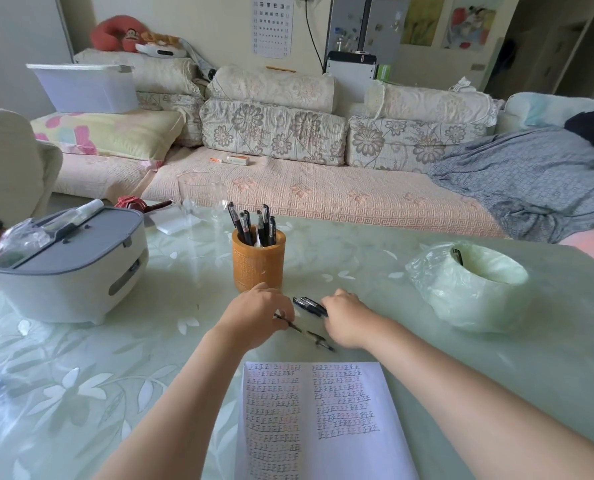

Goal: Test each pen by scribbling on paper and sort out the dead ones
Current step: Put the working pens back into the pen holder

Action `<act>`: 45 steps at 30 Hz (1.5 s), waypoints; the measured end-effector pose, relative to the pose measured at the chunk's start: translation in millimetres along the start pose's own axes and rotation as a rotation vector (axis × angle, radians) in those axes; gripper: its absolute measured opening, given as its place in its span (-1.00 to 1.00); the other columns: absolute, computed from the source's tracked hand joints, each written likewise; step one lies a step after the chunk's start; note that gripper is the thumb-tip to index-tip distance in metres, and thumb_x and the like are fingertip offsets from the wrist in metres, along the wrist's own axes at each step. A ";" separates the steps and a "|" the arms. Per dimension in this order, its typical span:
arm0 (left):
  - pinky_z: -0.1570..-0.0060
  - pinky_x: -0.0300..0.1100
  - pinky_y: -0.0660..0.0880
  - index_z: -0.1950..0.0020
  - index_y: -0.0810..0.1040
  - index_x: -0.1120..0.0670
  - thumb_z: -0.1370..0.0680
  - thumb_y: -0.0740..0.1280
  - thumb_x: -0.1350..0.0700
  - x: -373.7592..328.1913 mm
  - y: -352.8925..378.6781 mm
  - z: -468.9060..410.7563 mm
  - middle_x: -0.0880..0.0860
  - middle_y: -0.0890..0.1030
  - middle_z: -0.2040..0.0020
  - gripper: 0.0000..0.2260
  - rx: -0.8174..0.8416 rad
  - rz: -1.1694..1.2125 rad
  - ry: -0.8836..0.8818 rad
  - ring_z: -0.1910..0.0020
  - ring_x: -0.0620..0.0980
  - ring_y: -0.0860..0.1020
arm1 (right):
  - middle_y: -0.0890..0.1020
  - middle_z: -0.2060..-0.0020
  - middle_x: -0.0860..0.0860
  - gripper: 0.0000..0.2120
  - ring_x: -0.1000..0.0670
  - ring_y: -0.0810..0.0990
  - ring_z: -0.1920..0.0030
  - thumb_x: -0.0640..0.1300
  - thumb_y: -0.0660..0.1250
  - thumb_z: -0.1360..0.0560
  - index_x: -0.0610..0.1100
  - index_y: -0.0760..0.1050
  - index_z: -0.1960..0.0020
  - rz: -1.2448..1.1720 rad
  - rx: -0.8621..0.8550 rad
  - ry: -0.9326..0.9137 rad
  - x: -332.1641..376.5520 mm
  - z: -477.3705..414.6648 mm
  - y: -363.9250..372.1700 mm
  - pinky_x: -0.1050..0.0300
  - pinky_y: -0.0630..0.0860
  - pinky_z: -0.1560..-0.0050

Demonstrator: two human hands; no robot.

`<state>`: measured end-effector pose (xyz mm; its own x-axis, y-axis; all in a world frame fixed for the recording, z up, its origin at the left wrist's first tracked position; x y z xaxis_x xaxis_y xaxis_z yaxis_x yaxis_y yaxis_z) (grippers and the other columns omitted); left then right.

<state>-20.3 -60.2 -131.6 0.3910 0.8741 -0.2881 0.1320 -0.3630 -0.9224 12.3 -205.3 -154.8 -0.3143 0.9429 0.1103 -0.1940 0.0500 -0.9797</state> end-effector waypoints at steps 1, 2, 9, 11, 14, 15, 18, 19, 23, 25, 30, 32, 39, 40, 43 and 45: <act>0.07 -0.21 0.44 -0.03 0.64 -0.12 -0.49 0.45 0.02 -0.7 1.4 0.0 -0.17 0.61 0.02 -0.87 0.004 0.000 0.004 -0.06 -0.12 0.44 | 0.39 -0.21 -0.24 -0.77 -0.26 0.39 -0.25 -0.25 0.15 -0.56 -0.25 0.40 -0.19 0.012 0.023 0.003 0.4 0.6 1.1 0.01 0.35 -0.22; 0.06 -0.21 0.45 -0.06 0.64 -0.12 -0.50 0.44 0.03 -1.3 3.0 -0.3 -0.16 0.62 0.03 -0.85 0.008 0.005 0.008 -0.06 -0.11 0.45 | 0.37 -0.23 -0.24 -0.75 -0.26 0.37 -0.26 -0.26 0.15 -0.56 -0.26 0.37 -0.23 0.016 0.038 0.006 0.5 1.8 1.6 0.02 0.34 -0.22; -0.01 -0.14 0.49 -0.06 0.63 -0.10 -0.56 0.36 0.06 15.0 3.5 0.9 -0.14 0.59 0.01 -0.88 0.039 0.077 -0.098 -0.03 -0.08 0.46 | 0.47 -0.02 -0.14 -0.73 -0.14 0.47 0.06 -0.25 0.08 -0.57 -0.17 0.40 -0.23 -0.431 -0.052 0.149 -20.0 -1.8 -11.9 0.12 0.35 0.25; 0.07 -0.19 0.49 -0.07 0.61 -0.07 -0.58 0.33 0.09 19.0 -2.9 1.9 -0.12 0.59 0.00 -0.88 0.022 0.125 -0.155 0.05 -0.08 0.50 | 0.49 0.09 -0.09 -0.65 -0.09 0.44 0.17 -0.28 0.08 -0.55 -0.13 0.45 -0.28 -0.814 -0.093 0.241 -29.6 -5.7 -15.1 0.13 0.31 0.32; 0.16 -0.20 0.51 -0.08 0.56 -0.02 -0.59 0.30 0.11 22.0 -12.8 2.1 -0.11 0.61 0.03 -0.89 -0.028 0.268 -0.250 0.13 -0.06 0.56 | 0.41 0.23 -0.06 -0.64 0.01 0.34 0.39 -0.36 0.09 -0.52 -0.17 0.51 -0.22 -1.157 -0.112 0.236 -27.9 -4.6 -19.7 0.15 0.24 0.41; 0.18 -0.20 0.51 -0.06 0.55 -0.02 -0.58 0.31 0.11 20.9 -14.6 1.9 -0.11 0.62 0.06 -0.91 -0.047 0.335 -0.277 0.15 -0.05 0.57 | 0.38 0.25 -0.06 -0.66 0.03 0.31 0.42 -0.37 0.09 -0.52 -0.18 0.52 -0.18 -1.234 -0.094 0.207 -22.2 -3.2 -20.5 0.16 0.21 0.42; 0.18 -0.18 0.53 0.03 0.57 -0.01 -0.55 0.35 0.13 6.4 -15.6 -1.9 -0.09 0.64 0.21 -0.95 -0.062 0.455 -0.276 0.23 -0.08 0.60 | 0.34 0.28 -0.02 -0.76 0.06 0.29 0.46 -0.30 0.13 -0.57 -0.15 0.51 -0.14 -1.438 -0.006 0.074 2.0 -1.5 -21.6 0.17 0.17 0.41; 0.19 -0.18 0.54 0.06 0.58 0.00 -0.54 0.36 0.13 -0.7 -14.5 -3.6 -0.08 0.64 0.25 -0.96 -0.055 0.487 -0.260 0.27 -0.11 0.60 | 0.36 0.28 -0.01 -0.81 0.07 0.30 0.45 -0.25 0.17 -0.59 -0.15 0.51 -0.13 -1.468 0.016 0.025 10.6 -1.0 -23.2 0.17 0.18 0.41; 0.28 -0.28 0.51 0.12 0.62 0.01 -0.52 0.39 0.08 -13.1 -16.4 -7.1 -0.06 0.67 0.26 -0.95 -0.027 0.510 -0.216 0.32 -0.11 0.61 | 0.46 0.29 -0.02 -0.86 0.06 0.35 0.39 -0.16 0.15 -0.66 -0.12 0.48 -0.03 -1.328 -0.028 -0.064 29.4 1.0 -29.7 0.21 0.28 0.39; 0.34 -0.31 0.45 0.16 0.62 0.00 -0.55 0.35 0.01 -4.8 -27.2 -5.8 -0.07 0.64 0.27 -0.86 -0.081 0.393 -0.254 0.29 -0.05 0.59 | 0.46 0.25 -0.04 -0.85 0.04 0.37 0.34 -0.16 0.12 -0.68 -0.11 0.45 -0.01 -1.233 -0.083 -0.071 29.0 0.2 -31.3 0.19 0.33 0.33; 0.14 -0.24 0.43 -0.18 0.53 -0.01 -0.58 0.31 0.03 -0.5 -61.7 -6.2 -0.07 0.60 0.02 -0.81 -0.371 0.447 -0.217 0.17 -0.14 0.54 | 0.52 0.14 -0.01 -0.86 0.03 0.45 0.15 -0.10 0.14 -0.67 -0.15 0.42 -0.08 -1.078 -0.137 -0.148 34.2 0.8 -34.0 0.16 0.37 0.01; 0.11 -0.24 0.50 -0.34 0.47 -0.09 -0.58 0.31 0.06 -16.1 -64.0 -10.5 -0.10 0.58 0.02 -0.68 -0.371 0.477 -0.113 0.18 -0.12 0.56 | 0.54 0.12 -0.03 -0.80 -0.07 0.50 0.14 -0.10 0.14 -0.67 -0.22 0.42 -0.11 -1.054 -0.143 -0.211 43.6 3.2 -37.2 0.14 0.41 0.01; 0.39 -0.32 0.51 -0.24 0.54 -0.14 -0.59 0.31 0.12 -27.5 -67.6 -12.5 -0.07 0.60 0.13 -0.75 -0.321 0.452 -0.093 0.40 -0.10 0.58 | 0.58 0.22 -0.03 -0.88 0.08 0.56 0.28 -0.22 0.17 -0.62 -0.18 0.37 -0.16 -0.996 -0.186 -0.288 57.7 3.0 -29.6 0.13 0.49 0.20; 0.43 -0.38 0.48 -0.21 0.56 -0.14 -0.59 0.31 0.12 -26.3 -67.9 -11.7 -0.08 0.60 0.14 -0.76 -0.319 0.465 -0.104 0.38 -0.11 0.58 | 0.60 0.20 -0.05 -0.85 0.05 0.59 0.25 -0.21 0.19 -0.61 -0.19 0.38 -0.16 -0.993 -0.187 -0.281 58.0 2.6 -27.9 0.05 0.53 0.16; 0.42 -0.45 0.41 -0.19 0.57 -0.15 -0.57 0.34 0.13 -15.9 -68.8 -12.1 -0.07 0.62 0.22 -0.75 -0.310 0.494 -0.177 0.36 -0.14 0.57 | 0.67 0.10 -0.12 -0.82 -0.12 0.65 0.06 -0.18 0.30 -0.53 -0.15 0.45 -0.12 -1.084 -0.220 -0.216 52.0 -1.4 -28.8 -0.08 0.56 -0.05; 0.42 -0.44 0.39 -0.19 0.56 -0.16 -0.56 0.35 0.14 -9.6 -67.9 -12.6 -0.04 0.63 0.31 -0.73 -0.294 0.526 -0.204 0.42 -0.16 0.56 | 0.66 0.18 -0.07 -0.90 -0.01 0.64 0.10 -0.25 0.26 -0.55 -0.22 0.48 -0.05 -1.106 -0.238 -0.217 51.1 -3.5 -30.5 0.06 0.54 -0.02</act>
<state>-21.6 -48.0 -63.0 0.2941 0.5881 -0.7534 0.2251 -0.8088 -0.5433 5.4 -157.5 -119.9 -0.2393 0.2691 0.9329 -0.2900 0.8972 -0.3332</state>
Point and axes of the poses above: each hand's wrist, its own z-axis away from the middle knuckle, its own y-axis out of the palm, x = y × z, the point moved 8 cm from there along -z, towards the middle knuckle
